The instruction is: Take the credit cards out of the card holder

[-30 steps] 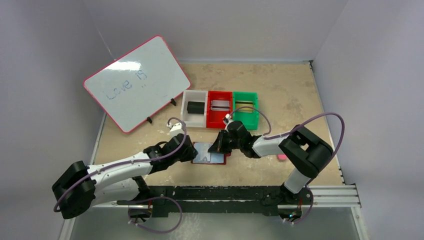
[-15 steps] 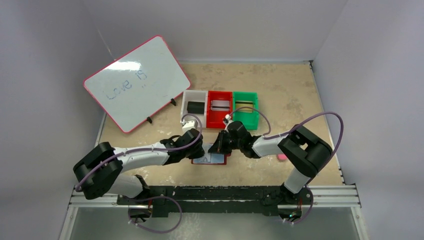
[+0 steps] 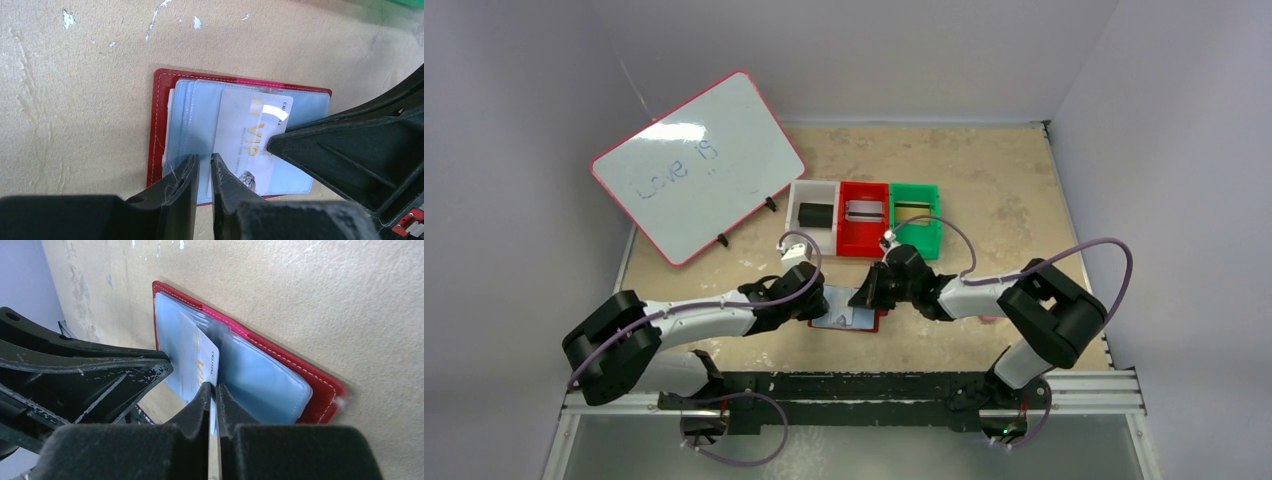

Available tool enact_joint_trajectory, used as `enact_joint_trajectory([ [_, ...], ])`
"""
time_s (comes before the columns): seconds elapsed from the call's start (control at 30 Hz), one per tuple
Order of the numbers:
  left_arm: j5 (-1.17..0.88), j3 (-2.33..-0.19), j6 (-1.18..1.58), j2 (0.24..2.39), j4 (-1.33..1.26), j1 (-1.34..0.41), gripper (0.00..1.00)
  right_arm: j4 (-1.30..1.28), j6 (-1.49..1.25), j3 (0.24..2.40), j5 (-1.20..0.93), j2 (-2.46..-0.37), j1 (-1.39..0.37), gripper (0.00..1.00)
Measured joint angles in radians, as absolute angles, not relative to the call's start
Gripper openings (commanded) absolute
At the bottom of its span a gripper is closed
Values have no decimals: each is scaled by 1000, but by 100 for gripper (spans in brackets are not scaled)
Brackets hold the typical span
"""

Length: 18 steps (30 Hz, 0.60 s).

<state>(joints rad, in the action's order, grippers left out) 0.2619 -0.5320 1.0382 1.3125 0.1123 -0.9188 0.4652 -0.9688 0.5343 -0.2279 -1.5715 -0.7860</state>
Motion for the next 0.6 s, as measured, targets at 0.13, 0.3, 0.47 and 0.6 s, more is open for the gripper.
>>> enact_joint_trajectory([
  [0.13, 255, -525, 1037, 1311, 93, -919, 15, 474, -983, 522, -231, -1571, -783, 13],
  [0.3, 246, -525, 1036, 1311, 91, -918, 15, 493, -1019, 501, -230, -1571, -783, 25],
  [0.47, 241, -525, 1036, 1313, 91, -918, 14, 627, -1112, 435, -231, -1571, -782, 45],
  [0.6, 238, -525, 1035, 1315, 89, -918, 14, 746, -1186, 382, -226, -1571, -782, 54],
])
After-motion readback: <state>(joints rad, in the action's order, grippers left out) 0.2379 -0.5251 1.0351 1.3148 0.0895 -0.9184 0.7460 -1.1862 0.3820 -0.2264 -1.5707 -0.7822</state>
